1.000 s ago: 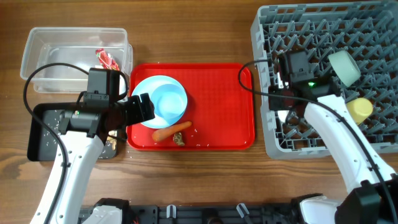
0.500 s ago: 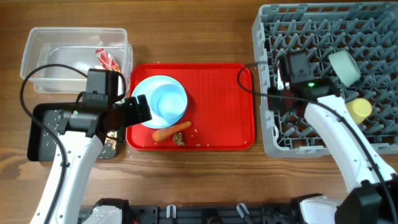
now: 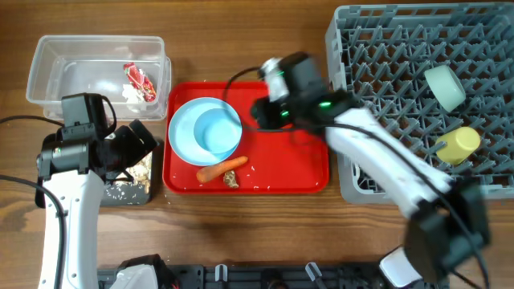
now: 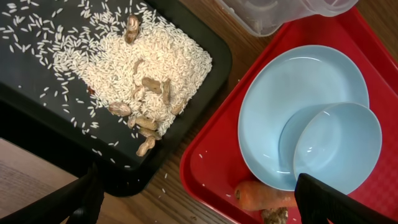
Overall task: Sort waste into correct bins and load items into the dishwasher rack
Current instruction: 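Grasp the blue bowl off the plate with the right gripper and lift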
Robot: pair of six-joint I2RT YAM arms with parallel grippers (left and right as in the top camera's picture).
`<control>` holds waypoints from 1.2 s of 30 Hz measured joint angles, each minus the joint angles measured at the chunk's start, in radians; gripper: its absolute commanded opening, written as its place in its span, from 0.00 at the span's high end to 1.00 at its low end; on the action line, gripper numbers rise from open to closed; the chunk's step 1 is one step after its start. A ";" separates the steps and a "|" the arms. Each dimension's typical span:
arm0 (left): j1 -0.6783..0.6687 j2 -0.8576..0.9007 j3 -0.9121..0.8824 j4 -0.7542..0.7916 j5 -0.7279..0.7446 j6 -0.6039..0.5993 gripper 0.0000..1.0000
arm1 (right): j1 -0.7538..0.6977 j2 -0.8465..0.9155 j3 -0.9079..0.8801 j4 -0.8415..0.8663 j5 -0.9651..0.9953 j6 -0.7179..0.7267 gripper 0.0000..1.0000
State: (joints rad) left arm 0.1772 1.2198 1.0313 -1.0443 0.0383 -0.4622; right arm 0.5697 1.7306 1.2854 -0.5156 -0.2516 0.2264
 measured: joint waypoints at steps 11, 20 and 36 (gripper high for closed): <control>0.000 0.000 0.000 0.000 0.000 -0.001 0.00 | 0.130 0.222 0.000 0.104 0.084 0.177 0.93; 0.000 0.000 0.000 -0.004 0.000 -0.001 0.00 | 0.130 0.223 0.000 0.079 0.216 0.266 0.96; 0.000 0.000 0.000 -0.004 0.000 -0.008 0.00 | -0.034 -0.016 0.010 -0.020 0.509 0.167 0.96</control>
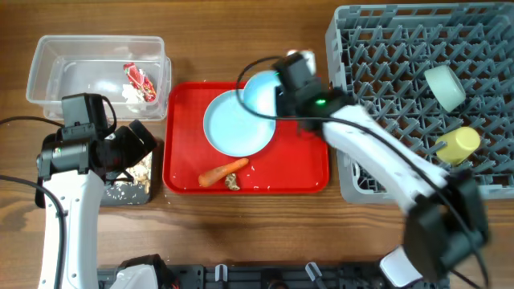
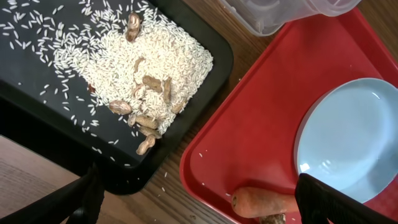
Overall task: Sort waste into correct bins and load items into the dishwasher rack
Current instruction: 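Grasp the blue bowl off the plate with the right gripper and lift, then place the blue bowl upright in the dish rack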
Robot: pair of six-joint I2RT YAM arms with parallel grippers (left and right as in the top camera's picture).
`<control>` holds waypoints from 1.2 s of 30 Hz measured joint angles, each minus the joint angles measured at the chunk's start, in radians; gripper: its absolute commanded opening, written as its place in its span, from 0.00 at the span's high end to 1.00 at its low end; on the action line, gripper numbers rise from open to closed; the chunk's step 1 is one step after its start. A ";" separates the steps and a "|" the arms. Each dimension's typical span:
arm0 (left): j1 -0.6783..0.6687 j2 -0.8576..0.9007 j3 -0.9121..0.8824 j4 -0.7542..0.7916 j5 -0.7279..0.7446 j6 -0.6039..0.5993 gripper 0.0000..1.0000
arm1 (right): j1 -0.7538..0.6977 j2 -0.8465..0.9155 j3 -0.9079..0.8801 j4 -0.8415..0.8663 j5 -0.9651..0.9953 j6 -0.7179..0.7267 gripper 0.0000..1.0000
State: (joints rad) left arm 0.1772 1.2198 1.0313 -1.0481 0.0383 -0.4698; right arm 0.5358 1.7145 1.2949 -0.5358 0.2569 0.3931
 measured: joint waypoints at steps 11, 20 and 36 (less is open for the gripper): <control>0.000 0.000 0.000 0.003 0.000 0.000 0.00 | -0.319 -0.263 0.000 0.132 0.419 -0.439 0.96; 0.000 0.000 0.000 0.012 0.000 0.000 0.00 | -0.460 -0.196 -0.003 0.397 0.707 -0.748 0.96; 0.000 0.000 0.000 0.035 0.004 0.000 0.00 | -0.459 0.253 -0.007 0.797 0.906 -1.133 0.96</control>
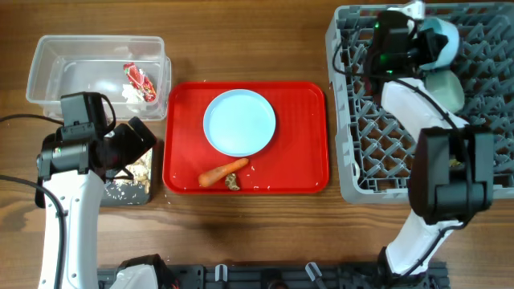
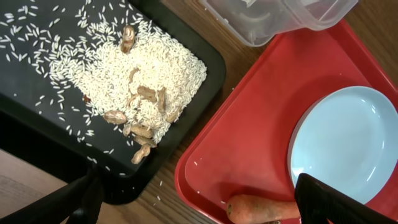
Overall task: Sort waste into correct bins and load items into the dishwasher rack
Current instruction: 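Place the blue bowl upright in the dish rack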
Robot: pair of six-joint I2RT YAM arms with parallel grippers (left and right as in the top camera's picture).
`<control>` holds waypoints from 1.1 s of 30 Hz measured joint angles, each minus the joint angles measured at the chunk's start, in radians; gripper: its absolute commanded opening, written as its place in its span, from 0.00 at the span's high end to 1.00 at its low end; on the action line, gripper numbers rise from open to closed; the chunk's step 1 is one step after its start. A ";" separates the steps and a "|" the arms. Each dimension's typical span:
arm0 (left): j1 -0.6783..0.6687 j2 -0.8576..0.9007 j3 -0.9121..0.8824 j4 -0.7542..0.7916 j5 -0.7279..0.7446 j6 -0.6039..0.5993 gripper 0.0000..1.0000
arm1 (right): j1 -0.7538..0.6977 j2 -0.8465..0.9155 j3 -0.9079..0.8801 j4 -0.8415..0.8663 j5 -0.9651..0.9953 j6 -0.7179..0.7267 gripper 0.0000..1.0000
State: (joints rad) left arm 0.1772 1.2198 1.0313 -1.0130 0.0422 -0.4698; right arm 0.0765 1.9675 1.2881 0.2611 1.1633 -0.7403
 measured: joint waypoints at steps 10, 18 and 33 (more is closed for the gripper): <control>0.000 0.000 0.000 0.004 0.008 0.000 0.00 | 0.112 0.008 0.000 -0.044 0.024 0.002 0.58; 0.000 0.000 0.000 0.005 0.008 0.000 0.00 | 0.126 0.009 -0.001 -0.118 0.069 0.048 0.26; 0.000 0.000 0.000 -0.006 0.008 0.000 0.00 | 0.164 -0.268 -0.005 -0.734 -0.368 0.595 0.24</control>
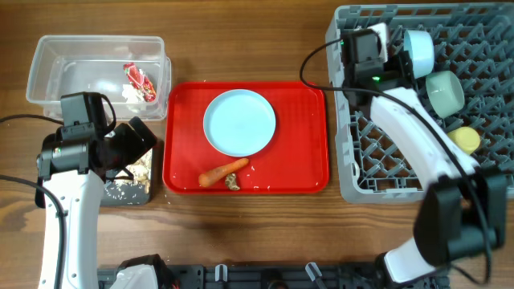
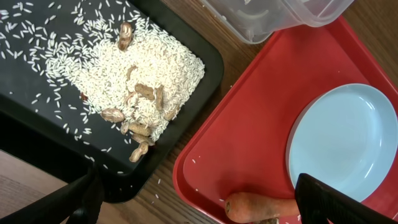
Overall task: Sort waste into correct bins and load items into the dishwasher rack
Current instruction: 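Place the blue bowl upright in the dish rack, then move the right gripper to the light blue plate and grasp its rim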
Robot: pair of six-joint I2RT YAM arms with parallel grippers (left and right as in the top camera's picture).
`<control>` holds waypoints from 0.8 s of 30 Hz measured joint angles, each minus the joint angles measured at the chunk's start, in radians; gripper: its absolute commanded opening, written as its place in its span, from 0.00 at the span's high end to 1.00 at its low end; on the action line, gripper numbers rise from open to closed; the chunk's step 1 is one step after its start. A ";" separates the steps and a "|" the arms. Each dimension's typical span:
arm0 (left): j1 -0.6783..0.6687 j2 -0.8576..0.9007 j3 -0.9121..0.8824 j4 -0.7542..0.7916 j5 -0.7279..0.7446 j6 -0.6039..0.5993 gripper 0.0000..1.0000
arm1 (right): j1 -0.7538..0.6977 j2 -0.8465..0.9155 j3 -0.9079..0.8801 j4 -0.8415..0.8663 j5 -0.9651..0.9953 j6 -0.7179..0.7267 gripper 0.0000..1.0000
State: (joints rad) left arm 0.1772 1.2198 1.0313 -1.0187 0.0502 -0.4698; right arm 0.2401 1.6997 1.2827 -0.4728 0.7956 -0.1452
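Observation:
A light blue plate lies on the red tray, with a carrot and a brown scrap in front of it. The carrot's end also shows in the left wrist view, right of the black tray of rice and peanuts. My left gripper hangs open and empty over that tray's near corner. A light blue bowl stands on edge in the grey dish rack. My right gripper is at the bowl's left rim; whether it is gripping is unclear.
A clear bin at the back left holds a red wrapper. A pale green cup and a yellow cup sit in the rack's right half. Loose rice grains lie on the red tray.
The right arm has drawn back to the left, and the bowl now sits lower among the rack's back prongs, left of where it was. My left gripper has shifted slightly.
The bowl first lay in the plate at the tray's left, with my right gripper on it. Then the plate sat at the tray's centre and the bowl was lifted at the back edge. Later the bowl was over the rack's back; now it stands in the rack.

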 measured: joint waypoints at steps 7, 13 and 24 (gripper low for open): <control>0.000 0.000 0.000 -0.011 0.000 0.000 0.00 | 0.031 -0.240 0.001 -0.095 -0.415 0.032 0.31; 0.000 0.000 0.000 -0.011 0.000 0.000 0.00 | 0.182 -0.209 0.001 -0.116 -0.814 0.165 0.31; 0.000 0.000 0.000 -0.013 0.000 0.000 0.00 | 0.332 0.178 0.001 -0.067 -0.831 0.476 0.47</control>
State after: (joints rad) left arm 0.1772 1.2198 1.0313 -1.0321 0.0502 -0.4698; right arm 0.5716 1.8778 1.2835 -0.5400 -0.0353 0.3305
